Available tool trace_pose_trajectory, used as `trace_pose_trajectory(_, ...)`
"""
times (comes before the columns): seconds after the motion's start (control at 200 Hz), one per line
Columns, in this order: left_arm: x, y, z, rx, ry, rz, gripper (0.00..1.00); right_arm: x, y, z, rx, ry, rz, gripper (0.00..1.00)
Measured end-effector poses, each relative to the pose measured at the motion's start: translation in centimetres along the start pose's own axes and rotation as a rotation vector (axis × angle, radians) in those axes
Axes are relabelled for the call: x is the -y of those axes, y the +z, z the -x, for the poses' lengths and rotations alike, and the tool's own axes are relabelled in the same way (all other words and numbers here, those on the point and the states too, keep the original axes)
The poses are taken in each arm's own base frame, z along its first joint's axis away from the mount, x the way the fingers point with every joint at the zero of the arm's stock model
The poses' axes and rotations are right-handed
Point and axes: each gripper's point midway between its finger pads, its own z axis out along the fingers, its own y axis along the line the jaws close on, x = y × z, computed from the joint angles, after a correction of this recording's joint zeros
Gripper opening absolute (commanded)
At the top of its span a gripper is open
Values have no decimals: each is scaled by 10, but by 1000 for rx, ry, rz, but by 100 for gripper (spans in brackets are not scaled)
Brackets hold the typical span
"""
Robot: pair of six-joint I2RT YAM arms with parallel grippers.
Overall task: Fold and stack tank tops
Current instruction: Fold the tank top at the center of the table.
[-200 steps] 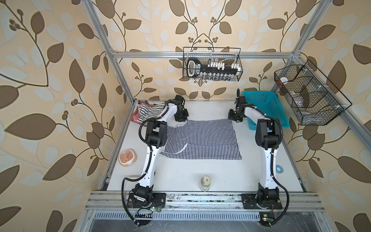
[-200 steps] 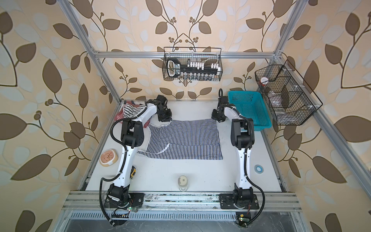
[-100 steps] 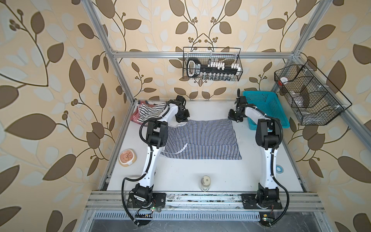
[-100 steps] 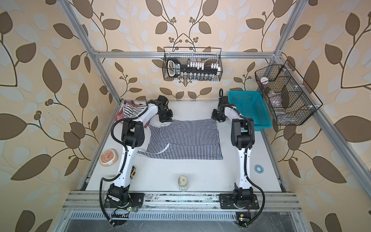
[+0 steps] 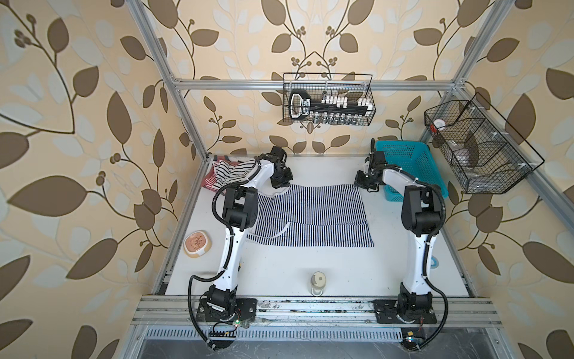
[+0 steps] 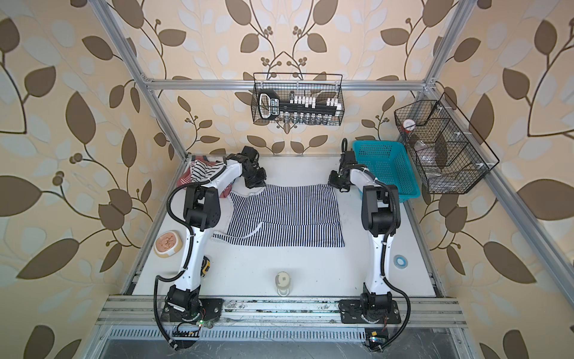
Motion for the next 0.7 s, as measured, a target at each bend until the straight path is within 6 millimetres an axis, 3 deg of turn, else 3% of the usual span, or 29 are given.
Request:
trace_pose_trajectory(0.29, 7, -18, 0, 20, 9, -13, 0, -7, -28, 2, 48, -10, 23, 0)
trace_pose_trajectory(0.7, -1, -38, -25, -9, 5, 5, 0, 0, -56, -32, 23, -22, 13, 0)
